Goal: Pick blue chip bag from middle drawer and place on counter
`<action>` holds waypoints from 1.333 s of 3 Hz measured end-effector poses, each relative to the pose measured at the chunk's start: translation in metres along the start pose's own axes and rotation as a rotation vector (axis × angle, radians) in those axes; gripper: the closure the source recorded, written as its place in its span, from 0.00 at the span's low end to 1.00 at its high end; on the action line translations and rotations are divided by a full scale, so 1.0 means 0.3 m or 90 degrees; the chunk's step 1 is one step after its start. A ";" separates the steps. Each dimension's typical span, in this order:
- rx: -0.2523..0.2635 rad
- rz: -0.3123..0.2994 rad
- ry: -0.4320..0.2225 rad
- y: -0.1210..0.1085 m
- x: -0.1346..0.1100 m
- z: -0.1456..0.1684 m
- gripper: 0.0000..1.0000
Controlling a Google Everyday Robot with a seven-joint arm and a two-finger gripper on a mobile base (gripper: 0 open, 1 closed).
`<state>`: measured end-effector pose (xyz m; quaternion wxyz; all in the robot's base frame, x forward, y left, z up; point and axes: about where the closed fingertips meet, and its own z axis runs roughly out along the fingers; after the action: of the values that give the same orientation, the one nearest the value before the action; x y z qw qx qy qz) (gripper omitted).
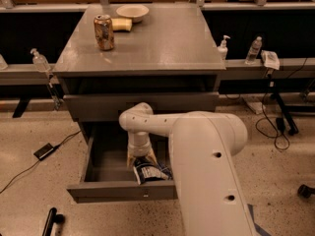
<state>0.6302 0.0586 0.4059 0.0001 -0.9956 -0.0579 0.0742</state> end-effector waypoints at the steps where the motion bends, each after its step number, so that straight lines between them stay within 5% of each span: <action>1: 0.015 0.000 0.015 -0.013 -0.010 -0.035 0.56; 2: 0.085 -0.022 0.056 -0.022 -0.063 -0.189 0.78; 3: 0.161 -0.025 0.138 0.024 -0.141 -0.461 0.99; 4: 0.218 -0.013 0.194 0.079 -0.206 -0.687 1.00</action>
Offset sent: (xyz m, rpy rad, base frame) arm -0.0144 -0.0127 0.1677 0.3419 -0.1911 0.0151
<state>0.6028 0.0295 0.6186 0.1790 -0.9800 -0.0537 -0.0684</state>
